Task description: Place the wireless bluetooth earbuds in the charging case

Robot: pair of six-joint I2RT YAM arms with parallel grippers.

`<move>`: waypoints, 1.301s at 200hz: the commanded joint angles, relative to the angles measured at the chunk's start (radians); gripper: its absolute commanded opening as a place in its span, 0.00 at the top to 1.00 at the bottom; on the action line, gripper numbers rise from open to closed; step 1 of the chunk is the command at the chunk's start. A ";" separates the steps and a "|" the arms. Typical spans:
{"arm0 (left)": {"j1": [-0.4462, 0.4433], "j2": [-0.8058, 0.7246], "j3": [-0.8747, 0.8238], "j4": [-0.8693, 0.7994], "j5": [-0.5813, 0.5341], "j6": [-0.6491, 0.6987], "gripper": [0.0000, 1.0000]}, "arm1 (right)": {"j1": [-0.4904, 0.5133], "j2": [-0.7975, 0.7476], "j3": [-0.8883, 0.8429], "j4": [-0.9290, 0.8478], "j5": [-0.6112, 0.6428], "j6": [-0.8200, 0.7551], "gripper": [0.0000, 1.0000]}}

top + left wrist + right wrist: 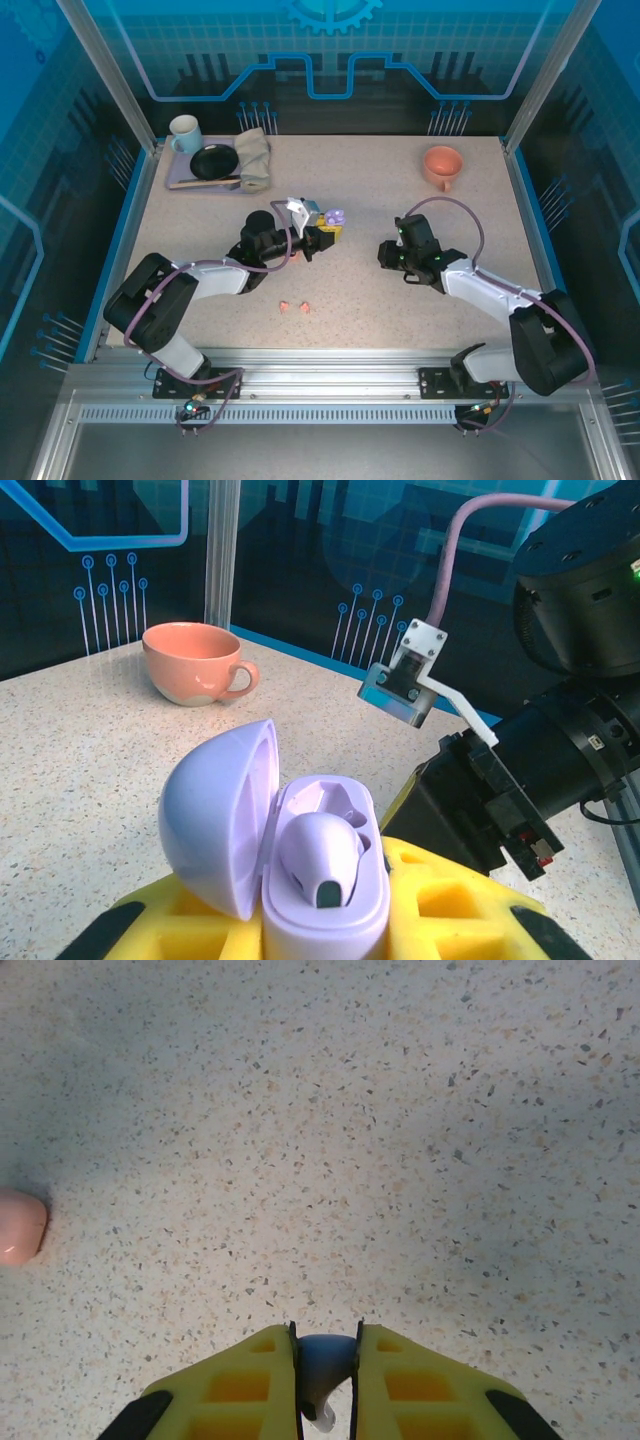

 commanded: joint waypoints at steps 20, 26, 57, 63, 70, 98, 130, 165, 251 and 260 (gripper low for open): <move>0.003 0.024 0.011 0.028 0.044 -0.018 1.00 | -0.015 -0.098 0.051 -0.037 -0.025 -0.015 0.85; 0.003 0.027 0.010 0.030 0.047 -0.020 1.00 | -0.017 -0.110 0.062 -0.046 -0.028 -0.018 0.85; -0.001 0.041 0.030 0.028 0.071 -0.021 1.00 | -0.032 -0.159 0.138 -0.085 -0.058 -0.037 0.84; -0.003 0.045 0.037 0.027 0.076 -0.020 1.00 | -0.035 -0.166 0.154 -0.090 -0.065 -0.040 0.84; -0.006 0.049 0.044 0.025 0.086 -0.020 1.00 | -0.036 -0.171 0.169 -0.093 -0.073 -0.044 0.84; -0.016 0.067 0.076 0.007 0.127 -0.015 1.00 | -0.042 -0.185 0.250 -0.104 -0.112 -0.055 0.84; -0.030 0.083 0.116 -0.021 0.145 0.004 1.00 | -0.044 -0.194 0.301 -0.103 -0.153 -0.062 0.84; -0.037 0.109 0.166 -0.027 0.151 0.006 1.00 | -0.044 -0.196 0.323 -0.091 -0.183 -0.055 0.84; -0.051 0.177 0.281 -0.047 0.164 0.009 1.00 | -0.043 -0.199 0.321 -0.072 -0.235 -0.044 0.84; -0.052 0.181 0.289 -0.047 0.166 0.009 1.00 | -0.041 -0.198 0.321 -0.071 -0.237 -0.043 0.84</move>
